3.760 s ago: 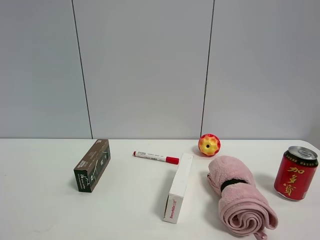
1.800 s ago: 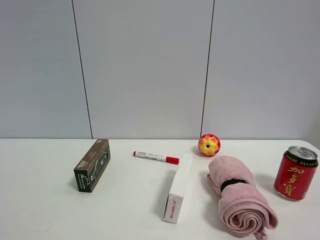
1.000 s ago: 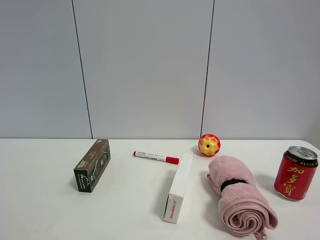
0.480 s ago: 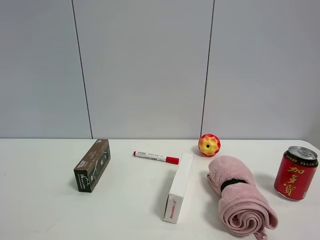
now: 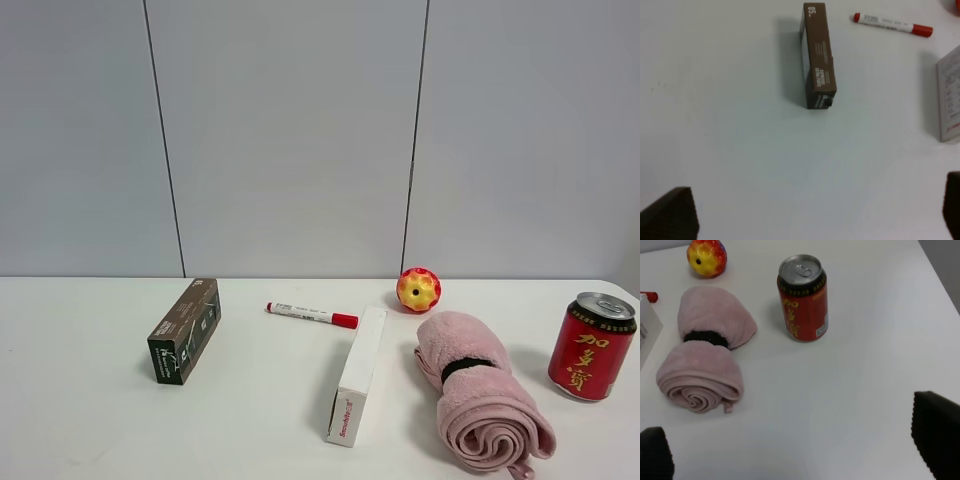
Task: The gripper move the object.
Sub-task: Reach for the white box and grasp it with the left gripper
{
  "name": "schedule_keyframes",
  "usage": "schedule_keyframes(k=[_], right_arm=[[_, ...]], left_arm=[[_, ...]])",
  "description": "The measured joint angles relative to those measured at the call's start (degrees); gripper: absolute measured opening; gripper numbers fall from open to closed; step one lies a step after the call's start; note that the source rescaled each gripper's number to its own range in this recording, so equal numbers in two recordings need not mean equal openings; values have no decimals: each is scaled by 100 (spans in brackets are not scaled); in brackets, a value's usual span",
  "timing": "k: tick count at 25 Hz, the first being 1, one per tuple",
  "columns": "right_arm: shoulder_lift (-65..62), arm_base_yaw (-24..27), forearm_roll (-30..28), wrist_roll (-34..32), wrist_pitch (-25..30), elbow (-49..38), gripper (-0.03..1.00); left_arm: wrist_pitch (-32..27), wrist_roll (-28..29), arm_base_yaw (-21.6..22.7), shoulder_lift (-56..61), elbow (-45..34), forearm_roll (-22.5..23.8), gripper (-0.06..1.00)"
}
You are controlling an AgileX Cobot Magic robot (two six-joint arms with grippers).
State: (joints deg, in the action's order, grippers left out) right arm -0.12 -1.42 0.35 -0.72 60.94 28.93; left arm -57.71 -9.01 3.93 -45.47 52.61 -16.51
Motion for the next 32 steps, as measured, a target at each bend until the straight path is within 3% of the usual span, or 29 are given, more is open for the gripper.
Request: schedule_keyframes(k=[11,24,32], right_arm=[[0,0,0,0,0,0,100],[0,0,0,0,0,0,100],[0,0,0,0,0,0,100]], left_arm=[[298,-14,-30,-1610,1016,-5,100],[823,-87,-1426,-3259,1964,-4,100],[1085,-70,-1881,-4247,2220,-4,100]])
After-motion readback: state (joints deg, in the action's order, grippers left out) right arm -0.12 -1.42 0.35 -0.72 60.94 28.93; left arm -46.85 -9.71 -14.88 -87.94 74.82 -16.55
